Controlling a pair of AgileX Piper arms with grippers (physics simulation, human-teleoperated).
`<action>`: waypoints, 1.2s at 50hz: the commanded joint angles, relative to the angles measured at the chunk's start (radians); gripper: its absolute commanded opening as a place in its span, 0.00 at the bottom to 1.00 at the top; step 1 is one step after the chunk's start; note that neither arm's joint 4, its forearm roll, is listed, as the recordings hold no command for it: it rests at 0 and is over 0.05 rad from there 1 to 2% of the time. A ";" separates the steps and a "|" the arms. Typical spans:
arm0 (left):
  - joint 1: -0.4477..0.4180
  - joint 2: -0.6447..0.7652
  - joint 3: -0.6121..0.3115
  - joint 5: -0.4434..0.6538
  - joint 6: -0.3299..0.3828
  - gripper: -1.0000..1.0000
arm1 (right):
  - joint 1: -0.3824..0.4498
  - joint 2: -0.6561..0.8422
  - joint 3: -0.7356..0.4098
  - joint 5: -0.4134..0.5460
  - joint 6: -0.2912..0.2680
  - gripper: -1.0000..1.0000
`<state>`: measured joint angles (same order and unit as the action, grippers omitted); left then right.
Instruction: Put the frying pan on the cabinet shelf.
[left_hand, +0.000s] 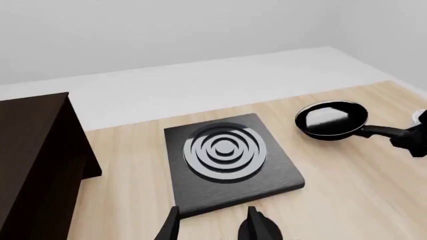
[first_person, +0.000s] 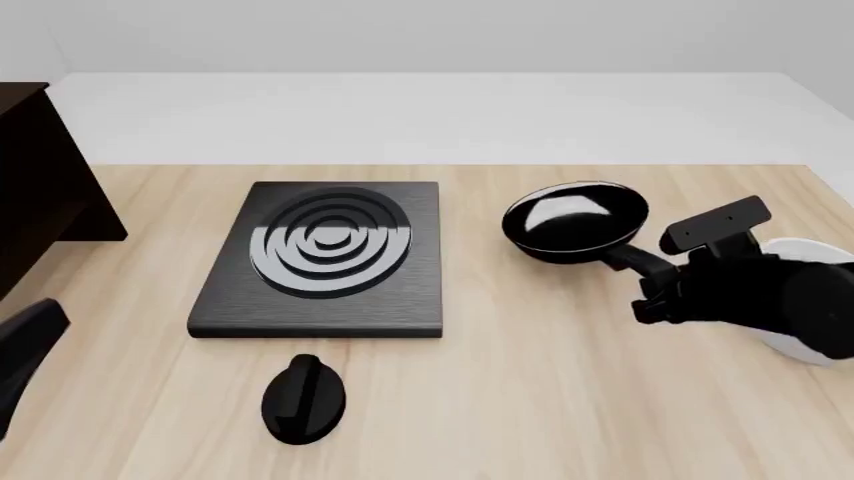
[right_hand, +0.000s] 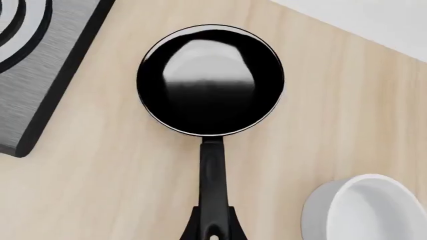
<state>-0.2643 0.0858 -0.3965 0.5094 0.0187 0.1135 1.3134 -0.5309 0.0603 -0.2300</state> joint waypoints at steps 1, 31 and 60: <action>-0.003 0.002 0.007 -0.004 0.002 1.00 | 0.006 -0.072 -0.091 0.042 0.000 0.00; -0.017 0.032 -0.019 -0.008 -0.056 1.00 | 0.155 -0.083 -0.277 0.104 0.016 0.00; -0.044 0.204 -0.115 -0.098 -0.281 1.00 | 0.353 0.033 -0.550 0.187 0.055 0.00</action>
<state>-0.3009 0.2450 -0.4796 0.4305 -0.1852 0.4095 1.3214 -0.9642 0.2252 -0.2009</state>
